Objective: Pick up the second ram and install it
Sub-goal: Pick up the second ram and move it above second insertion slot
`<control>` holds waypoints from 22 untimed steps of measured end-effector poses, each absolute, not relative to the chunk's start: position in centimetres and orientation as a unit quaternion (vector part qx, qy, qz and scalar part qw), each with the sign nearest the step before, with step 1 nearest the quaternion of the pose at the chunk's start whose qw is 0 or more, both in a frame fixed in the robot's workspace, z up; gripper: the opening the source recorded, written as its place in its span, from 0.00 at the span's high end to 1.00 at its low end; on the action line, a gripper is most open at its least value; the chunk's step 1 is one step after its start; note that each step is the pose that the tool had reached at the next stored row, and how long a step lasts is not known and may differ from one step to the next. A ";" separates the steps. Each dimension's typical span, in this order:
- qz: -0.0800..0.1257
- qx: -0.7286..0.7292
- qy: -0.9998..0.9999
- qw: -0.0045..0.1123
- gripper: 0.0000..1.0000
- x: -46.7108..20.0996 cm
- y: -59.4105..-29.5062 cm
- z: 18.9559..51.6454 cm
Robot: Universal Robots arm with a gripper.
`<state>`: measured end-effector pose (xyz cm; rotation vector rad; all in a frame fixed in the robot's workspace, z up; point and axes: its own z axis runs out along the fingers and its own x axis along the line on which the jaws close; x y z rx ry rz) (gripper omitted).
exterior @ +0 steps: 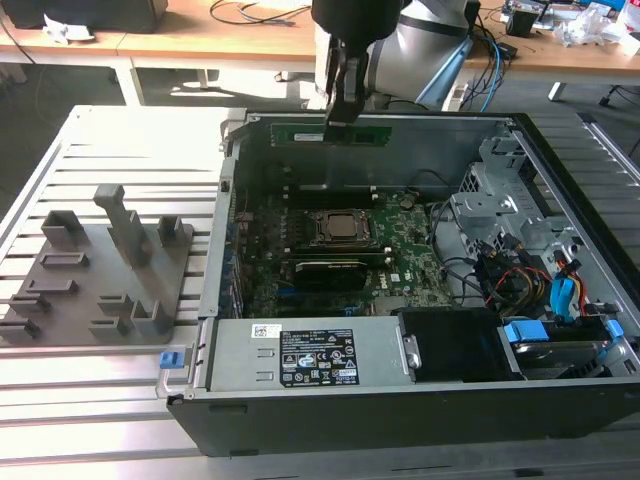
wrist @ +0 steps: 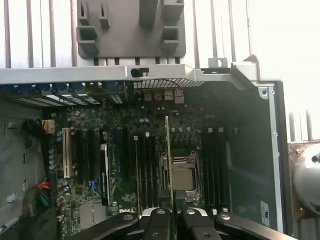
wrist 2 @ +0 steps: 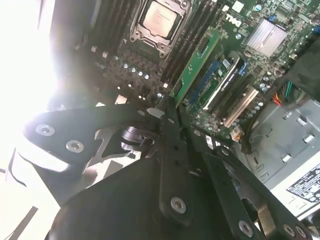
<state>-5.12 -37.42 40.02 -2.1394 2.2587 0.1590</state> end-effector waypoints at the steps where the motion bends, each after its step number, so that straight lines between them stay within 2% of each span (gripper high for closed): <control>1: 0.052 -0.687 0.725 0.012 0.86 -4.8 -37.1 39.8; 7: 0.056 -0.686 0.725 0.008 0.86 -2.9 -36.7 38.0; 22: 0.054 -0.686 0.725 0.001 0.86 1.2 -36.9 36.5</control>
